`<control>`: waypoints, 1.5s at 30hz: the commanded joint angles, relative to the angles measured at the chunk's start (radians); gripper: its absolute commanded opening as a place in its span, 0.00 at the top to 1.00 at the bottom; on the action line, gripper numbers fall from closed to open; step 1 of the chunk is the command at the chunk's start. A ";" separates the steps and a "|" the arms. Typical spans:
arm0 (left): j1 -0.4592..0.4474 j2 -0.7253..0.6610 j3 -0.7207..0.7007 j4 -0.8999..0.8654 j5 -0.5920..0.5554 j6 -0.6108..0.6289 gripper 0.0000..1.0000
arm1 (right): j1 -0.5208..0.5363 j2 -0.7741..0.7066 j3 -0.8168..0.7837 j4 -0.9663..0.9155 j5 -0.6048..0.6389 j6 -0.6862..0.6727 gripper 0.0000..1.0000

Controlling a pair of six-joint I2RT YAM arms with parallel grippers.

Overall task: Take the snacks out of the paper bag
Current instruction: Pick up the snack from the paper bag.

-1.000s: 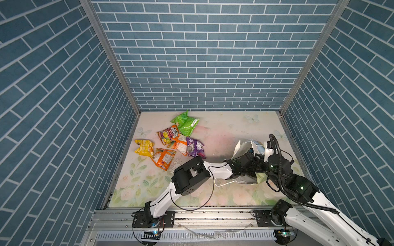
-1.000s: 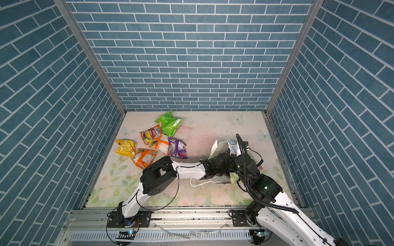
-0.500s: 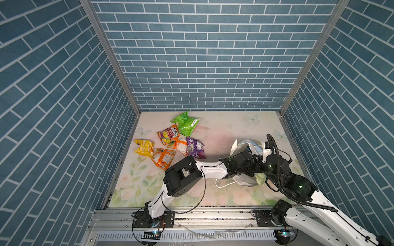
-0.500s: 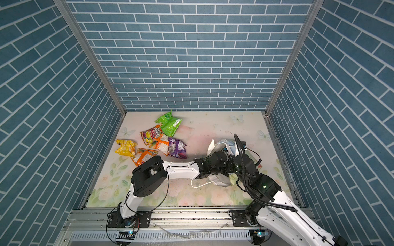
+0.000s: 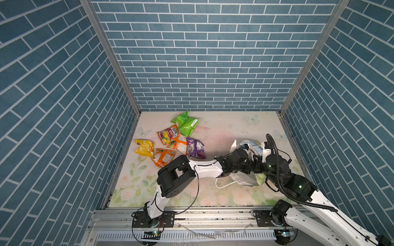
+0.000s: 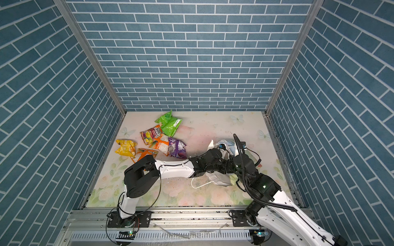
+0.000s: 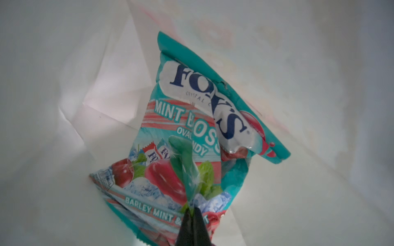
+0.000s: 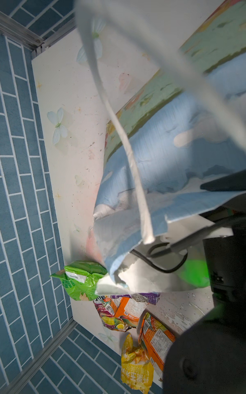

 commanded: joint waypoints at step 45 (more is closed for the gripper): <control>0.063 -0.297 -0.197 0.049 -0.023 0.022 1.00 | 0.002 0.070 0.083 -0.119 0.094 0.004 1.00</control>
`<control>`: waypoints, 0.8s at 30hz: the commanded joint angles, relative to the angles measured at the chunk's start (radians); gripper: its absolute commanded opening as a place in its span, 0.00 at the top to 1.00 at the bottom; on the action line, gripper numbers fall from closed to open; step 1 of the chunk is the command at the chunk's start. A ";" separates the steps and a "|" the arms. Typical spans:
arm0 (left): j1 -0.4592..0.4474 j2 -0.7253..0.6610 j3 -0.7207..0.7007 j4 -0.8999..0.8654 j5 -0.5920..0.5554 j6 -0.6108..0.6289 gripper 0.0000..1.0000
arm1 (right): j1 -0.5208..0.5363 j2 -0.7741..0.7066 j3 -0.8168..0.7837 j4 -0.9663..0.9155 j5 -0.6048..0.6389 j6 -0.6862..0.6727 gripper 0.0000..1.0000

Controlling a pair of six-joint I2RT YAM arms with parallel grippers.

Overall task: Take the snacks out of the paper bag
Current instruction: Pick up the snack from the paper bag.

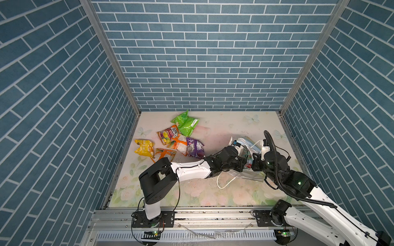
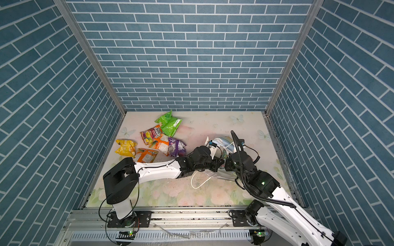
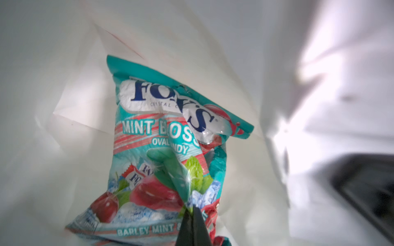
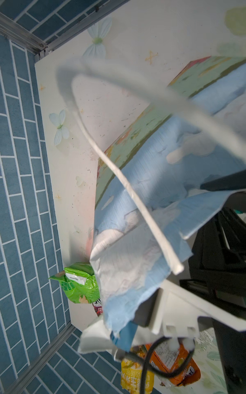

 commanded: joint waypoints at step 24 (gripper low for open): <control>0.050 -0.172 -0.053 0.039 0.011 0.006 1.00 | -0.004 0.002 0.034 -0.119 0.111 0.033 1.00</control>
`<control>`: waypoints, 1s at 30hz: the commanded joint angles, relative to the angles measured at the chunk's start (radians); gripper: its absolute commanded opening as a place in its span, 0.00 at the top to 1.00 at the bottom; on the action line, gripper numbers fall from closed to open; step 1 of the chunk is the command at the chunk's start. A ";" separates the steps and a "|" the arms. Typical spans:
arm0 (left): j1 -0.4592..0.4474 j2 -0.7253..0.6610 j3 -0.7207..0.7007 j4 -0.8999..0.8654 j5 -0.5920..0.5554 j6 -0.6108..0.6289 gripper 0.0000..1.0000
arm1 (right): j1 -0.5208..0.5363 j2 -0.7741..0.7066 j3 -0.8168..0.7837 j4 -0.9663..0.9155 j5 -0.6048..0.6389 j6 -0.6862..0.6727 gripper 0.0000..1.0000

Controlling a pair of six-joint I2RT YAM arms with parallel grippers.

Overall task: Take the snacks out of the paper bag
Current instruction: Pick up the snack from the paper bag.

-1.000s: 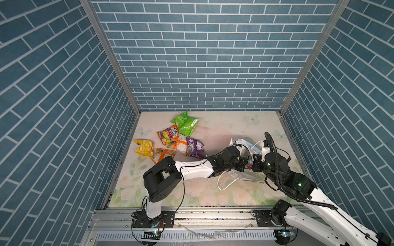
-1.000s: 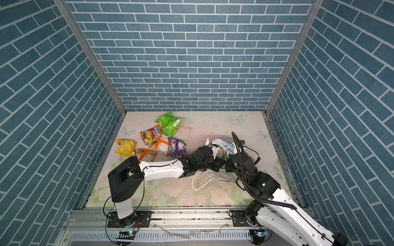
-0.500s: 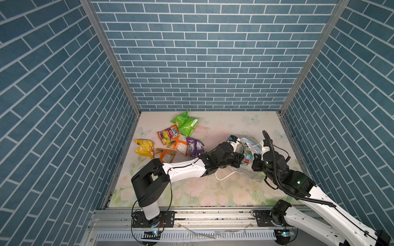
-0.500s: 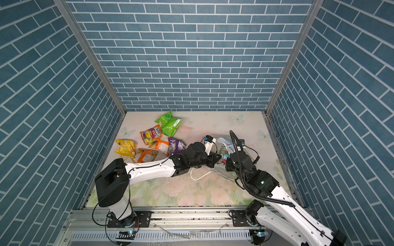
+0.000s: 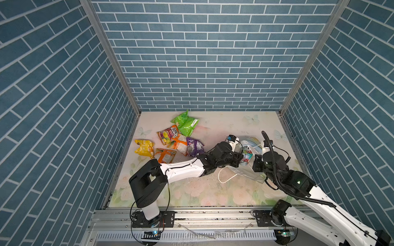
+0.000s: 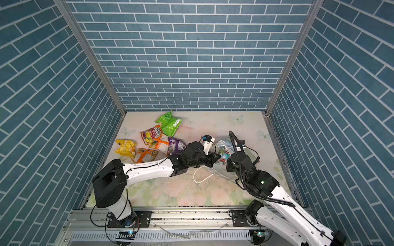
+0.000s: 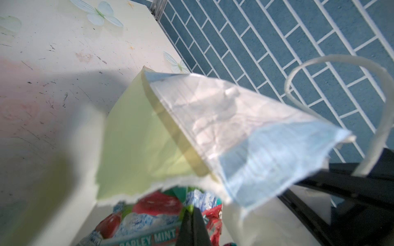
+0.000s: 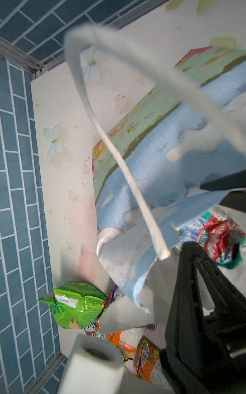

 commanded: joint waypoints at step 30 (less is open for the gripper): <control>0.141 -0.381 -0.116 -0.064 -0.023 0.018 1.00 | -0.004 0.096 0.103 0.005 0.085 0.019 1.00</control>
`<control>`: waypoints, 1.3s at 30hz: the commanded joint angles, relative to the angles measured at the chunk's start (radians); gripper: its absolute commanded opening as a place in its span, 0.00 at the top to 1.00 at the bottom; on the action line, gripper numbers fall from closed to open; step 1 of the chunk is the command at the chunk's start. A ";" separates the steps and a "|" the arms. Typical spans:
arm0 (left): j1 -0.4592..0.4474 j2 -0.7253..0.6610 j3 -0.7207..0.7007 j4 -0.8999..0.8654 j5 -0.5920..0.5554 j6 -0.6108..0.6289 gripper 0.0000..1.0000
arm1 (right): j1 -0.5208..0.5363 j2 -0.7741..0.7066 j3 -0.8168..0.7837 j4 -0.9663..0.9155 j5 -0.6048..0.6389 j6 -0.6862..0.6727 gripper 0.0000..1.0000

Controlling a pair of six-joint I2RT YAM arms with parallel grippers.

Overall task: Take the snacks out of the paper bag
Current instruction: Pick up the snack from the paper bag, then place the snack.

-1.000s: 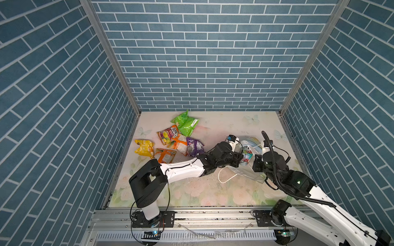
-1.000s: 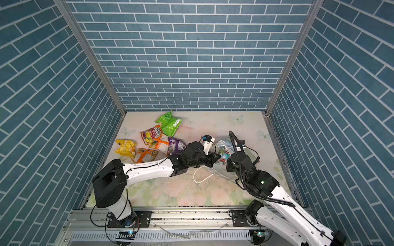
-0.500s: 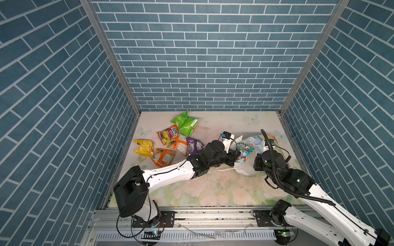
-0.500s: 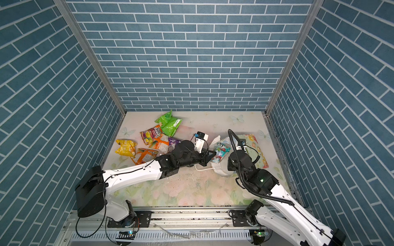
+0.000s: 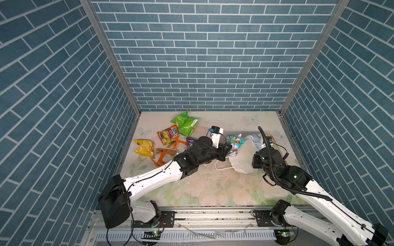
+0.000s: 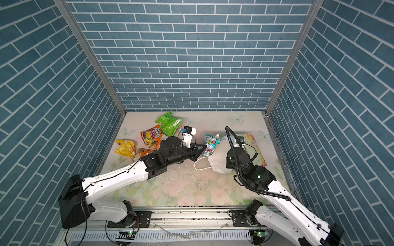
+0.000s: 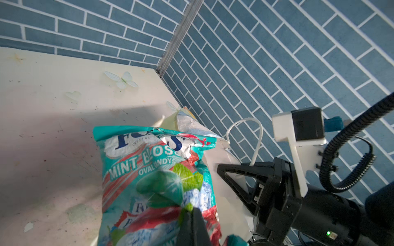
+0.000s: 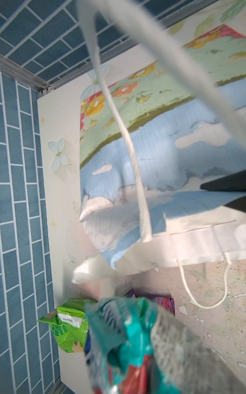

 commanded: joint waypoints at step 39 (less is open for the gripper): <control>0.661 -0.268 -0.289 -0.292 -0.083 0.024 1.00 | -0.227 0.451 0.463 0.224 -0.262 -0.102 1.00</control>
